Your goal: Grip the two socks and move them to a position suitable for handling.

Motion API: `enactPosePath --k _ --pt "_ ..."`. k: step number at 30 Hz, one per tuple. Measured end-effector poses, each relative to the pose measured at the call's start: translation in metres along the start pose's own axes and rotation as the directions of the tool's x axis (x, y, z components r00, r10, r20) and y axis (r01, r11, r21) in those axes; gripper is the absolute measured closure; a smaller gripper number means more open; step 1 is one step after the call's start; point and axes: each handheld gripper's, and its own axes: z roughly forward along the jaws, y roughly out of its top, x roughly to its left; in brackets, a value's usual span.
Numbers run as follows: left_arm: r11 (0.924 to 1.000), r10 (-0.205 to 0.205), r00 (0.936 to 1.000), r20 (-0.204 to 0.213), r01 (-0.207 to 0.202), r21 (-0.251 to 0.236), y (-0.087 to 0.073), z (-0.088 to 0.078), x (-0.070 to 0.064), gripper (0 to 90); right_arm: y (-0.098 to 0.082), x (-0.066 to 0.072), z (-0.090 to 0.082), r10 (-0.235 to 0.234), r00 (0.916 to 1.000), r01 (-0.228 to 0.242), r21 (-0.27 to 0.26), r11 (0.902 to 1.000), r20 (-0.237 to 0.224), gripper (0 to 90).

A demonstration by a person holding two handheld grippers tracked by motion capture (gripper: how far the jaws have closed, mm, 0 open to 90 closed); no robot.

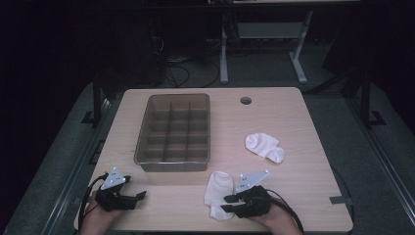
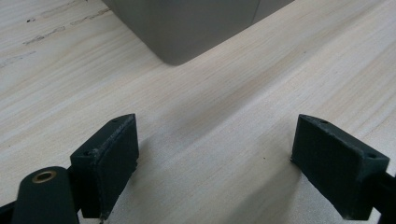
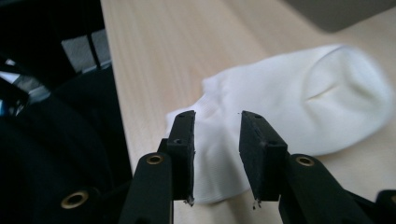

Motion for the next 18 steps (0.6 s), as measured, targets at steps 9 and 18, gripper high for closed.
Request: enactPosePath --k 9,18 --pt "0.9966 0.046 0.9926 0.112 -0.038 -0.073 0.019 -0.007 -0.019 48.2 0.014 -0.028 -0.014 0.027 0.9949 -0.022 -0.05 0.9985 0.097 69.3" --pt "0.9932 0.104 0.9816 0.16 -0.094 -0.069 0.031 0.003 -0.04 48.8 0.026 -0.052 -0.006 0.026 0.9861 -0.02 -0.039 0.9991 0.164 71.1"
